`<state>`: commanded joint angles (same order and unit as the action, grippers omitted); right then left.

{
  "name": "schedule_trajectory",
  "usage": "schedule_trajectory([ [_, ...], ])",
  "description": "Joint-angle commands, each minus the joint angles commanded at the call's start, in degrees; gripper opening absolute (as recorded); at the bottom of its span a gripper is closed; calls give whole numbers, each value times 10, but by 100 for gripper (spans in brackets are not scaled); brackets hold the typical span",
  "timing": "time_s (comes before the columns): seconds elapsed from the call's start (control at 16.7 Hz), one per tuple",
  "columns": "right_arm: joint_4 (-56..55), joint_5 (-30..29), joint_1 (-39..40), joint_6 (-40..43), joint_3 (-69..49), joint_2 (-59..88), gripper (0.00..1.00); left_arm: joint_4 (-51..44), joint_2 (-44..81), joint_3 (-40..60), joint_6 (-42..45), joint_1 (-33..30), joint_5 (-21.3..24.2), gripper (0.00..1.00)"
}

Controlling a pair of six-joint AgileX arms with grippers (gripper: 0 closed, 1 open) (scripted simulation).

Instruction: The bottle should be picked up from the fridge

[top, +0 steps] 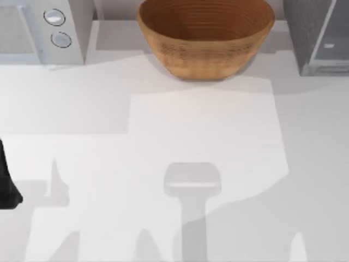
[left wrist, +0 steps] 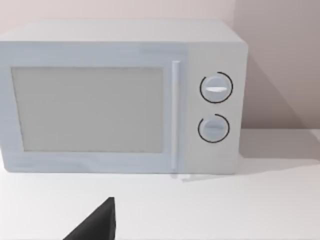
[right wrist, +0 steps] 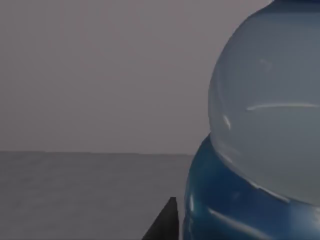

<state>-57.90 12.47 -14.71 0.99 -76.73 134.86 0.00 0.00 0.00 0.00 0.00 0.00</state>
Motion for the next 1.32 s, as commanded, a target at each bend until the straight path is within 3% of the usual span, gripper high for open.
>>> schedule_trajectory([
  [0.24, 0, 0, 0, 0, 0, 0, 2, 0, 0, 0, 0, 0, 0, 100],
  [0.3, 0, 0, 0, 0, 0, 0, 0, 0, 0, 0, 0, 0, 0, 100],
  [0.84, 2, 0, -2, -1, 0, -3, 0, 0, 0, 0, 0, 0, 0, 100],
  [1.32, 85, 1, -2, -2, -15, -71, 0, 0, 0, 0, 0, 0, 0, 100],
])
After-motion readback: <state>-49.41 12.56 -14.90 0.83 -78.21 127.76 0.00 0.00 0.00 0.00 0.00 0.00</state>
